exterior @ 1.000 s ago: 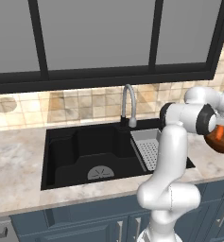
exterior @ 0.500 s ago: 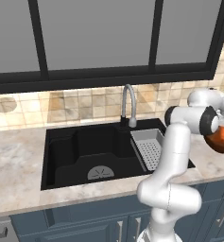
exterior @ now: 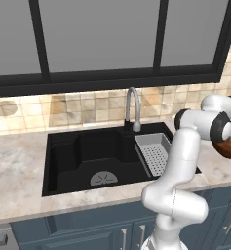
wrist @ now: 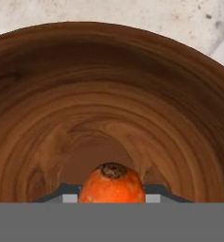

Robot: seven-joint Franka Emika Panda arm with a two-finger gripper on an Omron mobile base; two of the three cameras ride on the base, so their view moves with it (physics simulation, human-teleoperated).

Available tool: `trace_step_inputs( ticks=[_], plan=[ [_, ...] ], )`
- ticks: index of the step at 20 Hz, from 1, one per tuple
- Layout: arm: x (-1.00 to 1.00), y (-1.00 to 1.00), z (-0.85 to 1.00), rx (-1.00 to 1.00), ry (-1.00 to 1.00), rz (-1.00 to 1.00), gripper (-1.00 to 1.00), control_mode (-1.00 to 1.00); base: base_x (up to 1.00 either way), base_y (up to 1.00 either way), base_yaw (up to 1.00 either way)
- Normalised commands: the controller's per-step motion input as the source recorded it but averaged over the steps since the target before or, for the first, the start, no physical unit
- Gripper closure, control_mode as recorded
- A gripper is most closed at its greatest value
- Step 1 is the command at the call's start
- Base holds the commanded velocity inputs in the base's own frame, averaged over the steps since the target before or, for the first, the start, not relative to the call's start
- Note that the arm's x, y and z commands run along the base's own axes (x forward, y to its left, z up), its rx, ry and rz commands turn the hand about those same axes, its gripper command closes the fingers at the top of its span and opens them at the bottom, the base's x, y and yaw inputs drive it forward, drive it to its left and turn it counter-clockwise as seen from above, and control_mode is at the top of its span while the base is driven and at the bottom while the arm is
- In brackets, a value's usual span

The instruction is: Pick the carrot from the sink and place it in the bowl. Then pick the bowl and place it in the microwave. Then close the microwave door and press the start button.

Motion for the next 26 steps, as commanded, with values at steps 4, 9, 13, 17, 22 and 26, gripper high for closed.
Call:
trace_step_inputs(
  ticks=[4, 9, 13, 17, 22, 26],
  plan=[
    [0.00, 0.21, -0.07, 0.00, -0.09, 0.00, -1.00, -1.00, 0.00, 0.00, 0.00],
    [0.01, 0.28, 0.05, 0.00, -0.04, 0.00, -1.00, -1.00, 0.00, 0.00, 0.00],
    [0.00, 0.49, 0.44, -0.05, 0.00, 0.00, -1.00, -1.00, 0.00, 0.00, 0.00],
    [-0.07, 0.71, 0.69, -0.16, 0.00, 0.00, -1.00, -1.00, 0.00, 0.00, 0.00],
    [-0.33, 0.85, 0.24, -0.23, 0.03, 0.10, -1.00, -1.00, 0.00, 0.00, 0.00],
    [-0.31, 0.47, -0.29, -0.19, 0.04, 0.18, -1.00, -1.00, 0.00, 0.00, 0.00]
  ],
)
